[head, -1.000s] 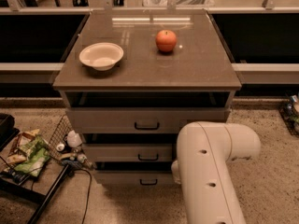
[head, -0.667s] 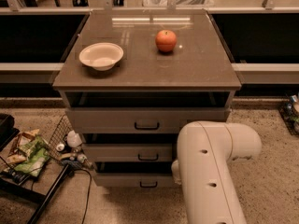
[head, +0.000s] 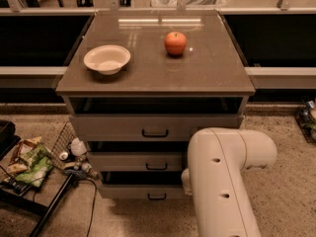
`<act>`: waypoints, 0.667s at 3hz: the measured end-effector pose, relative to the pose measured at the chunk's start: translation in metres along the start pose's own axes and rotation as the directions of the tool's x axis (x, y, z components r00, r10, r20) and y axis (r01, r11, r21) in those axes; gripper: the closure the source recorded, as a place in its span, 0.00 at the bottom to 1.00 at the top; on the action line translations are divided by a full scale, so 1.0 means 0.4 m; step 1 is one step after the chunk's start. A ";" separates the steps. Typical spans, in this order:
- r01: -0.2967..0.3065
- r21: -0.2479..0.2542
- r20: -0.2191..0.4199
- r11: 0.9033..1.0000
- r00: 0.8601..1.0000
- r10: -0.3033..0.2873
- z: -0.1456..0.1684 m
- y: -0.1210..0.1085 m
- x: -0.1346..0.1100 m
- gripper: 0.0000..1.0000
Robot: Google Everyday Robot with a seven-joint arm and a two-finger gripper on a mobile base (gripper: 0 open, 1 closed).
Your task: Open bottom drawer
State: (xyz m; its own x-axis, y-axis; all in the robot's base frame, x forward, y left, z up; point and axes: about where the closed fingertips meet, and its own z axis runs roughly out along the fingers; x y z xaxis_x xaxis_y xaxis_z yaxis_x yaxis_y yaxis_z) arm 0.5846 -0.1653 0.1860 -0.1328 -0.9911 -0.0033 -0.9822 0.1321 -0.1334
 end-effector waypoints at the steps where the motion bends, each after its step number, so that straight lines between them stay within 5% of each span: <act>1: 0.000 0.000 0.000 1.000 1.000 0.000 -0.002 0.000 0.000 0.82; 2: 0.000 -0.002 0.000 1.000 1.000 0.000 -0.001 0.002 0.000 0.59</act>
Offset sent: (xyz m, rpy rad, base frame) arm 0.0000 0.0000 0.0008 0.0000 0.0000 0.0000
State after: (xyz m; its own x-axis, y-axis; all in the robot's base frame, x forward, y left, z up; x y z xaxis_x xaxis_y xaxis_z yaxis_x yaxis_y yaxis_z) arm 0.5837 -0.1653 0.1862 -0.1327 -0.9912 -0.0030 -0.9825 0.1319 -0.1317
